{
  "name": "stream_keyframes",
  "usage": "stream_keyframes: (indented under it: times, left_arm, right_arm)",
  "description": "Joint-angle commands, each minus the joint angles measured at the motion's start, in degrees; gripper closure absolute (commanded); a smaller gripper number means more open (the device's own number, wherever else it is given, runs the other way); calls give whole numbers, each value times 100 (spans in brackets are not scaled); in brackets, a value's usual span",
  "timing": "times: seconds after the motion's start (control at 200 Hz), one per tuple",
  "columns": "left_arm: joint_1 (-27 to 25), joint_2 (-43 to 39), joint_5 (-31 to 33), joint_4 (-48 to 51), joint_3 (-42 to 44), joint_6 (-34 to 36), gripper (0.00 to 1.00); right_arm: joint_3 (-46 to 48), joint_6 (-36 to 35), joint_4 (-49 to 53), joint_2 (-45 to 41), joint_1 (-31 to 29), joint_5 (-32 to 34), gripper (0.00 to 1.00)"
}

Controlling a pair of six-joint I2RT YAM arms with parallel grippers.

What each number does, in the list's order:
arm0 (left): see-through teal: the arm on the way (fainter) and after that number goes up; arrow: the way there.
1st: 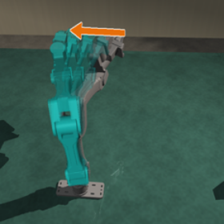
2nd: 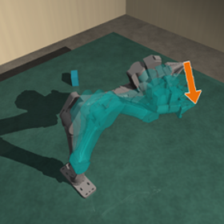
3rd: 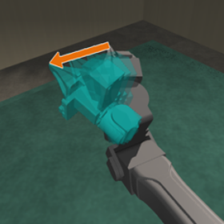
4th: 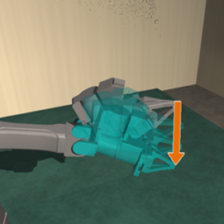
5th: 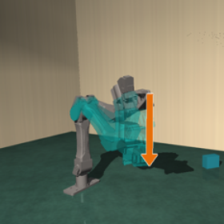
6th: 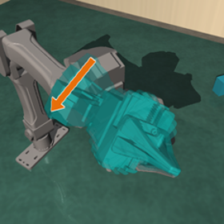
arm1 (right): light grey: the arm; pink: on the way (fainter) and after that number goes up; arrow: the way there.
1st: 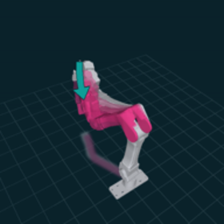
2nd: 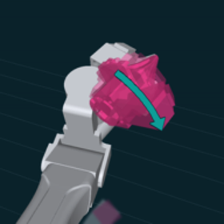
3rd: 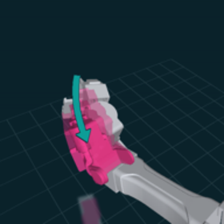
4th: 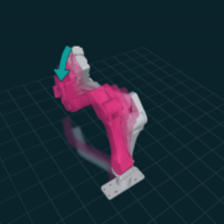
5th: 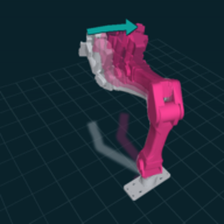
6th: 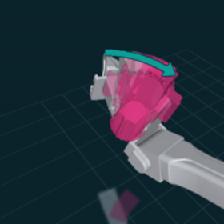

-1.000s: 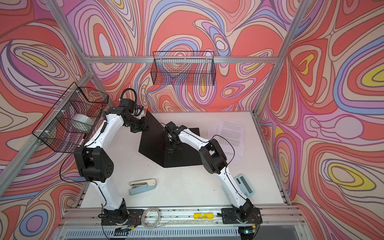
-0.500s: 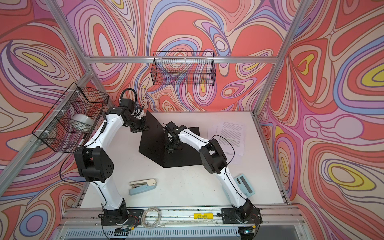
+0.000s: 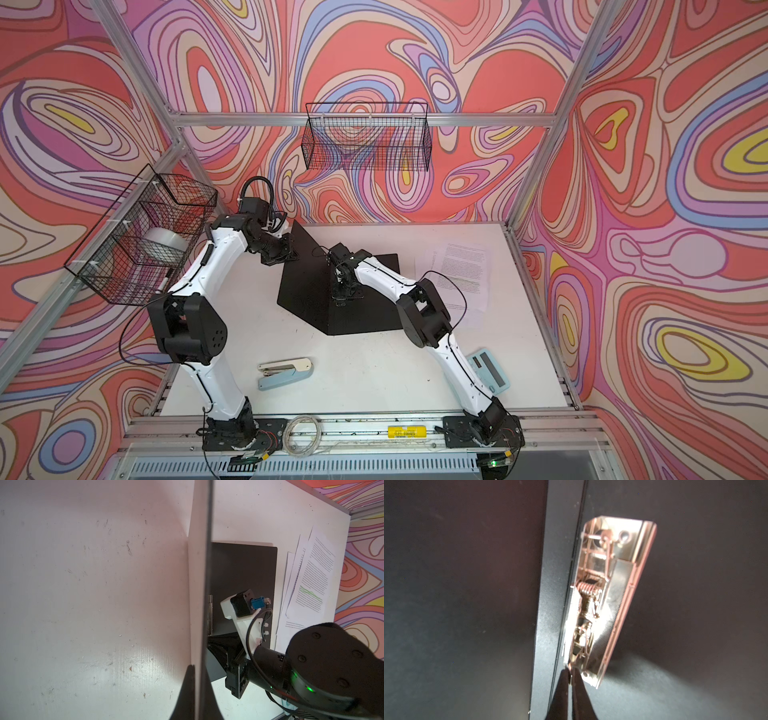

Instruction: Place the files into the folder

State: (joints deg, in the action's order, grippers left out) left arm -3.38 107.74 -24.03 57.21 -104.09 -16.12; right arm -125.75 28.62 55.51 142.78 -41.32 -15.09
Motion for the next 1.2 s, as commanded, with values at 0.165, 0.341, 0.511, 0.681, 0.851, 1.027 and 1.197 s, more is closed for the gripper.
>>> stream_keyframes:
  times: [0.165,0.341,0.511,0.681,0.851,1.027,1.197]
  left_arm:
    - [4,-311,-58,224,-135,174,100]
    - [4,-306,-39,312,-156,232,100]
    - [4,-320,-13,326,-158,285,100]
    - [4,-318,4,352,-181,333,100]
    - [4,-316,58,395,-216,406,100]
    - [4,-280,68,449,-219,474,100]
    - [4,-261,90,458,-220,496,100]
  right_arm:
    - [-57,-178,760,673,-192,1216,100]
    - [-71,-173,866,738,-252,1400,100]
    - [-141,-129,989,761,-267,1712,100]
    - [-237,-111,1032,780,-278,1817,100]
    - [-265,-113,1050,764,-288,1834,100]
    - [-311,-112,1102,734,-290,1876,100]
    - [-375,-154,1161,679,-294,1996,100]
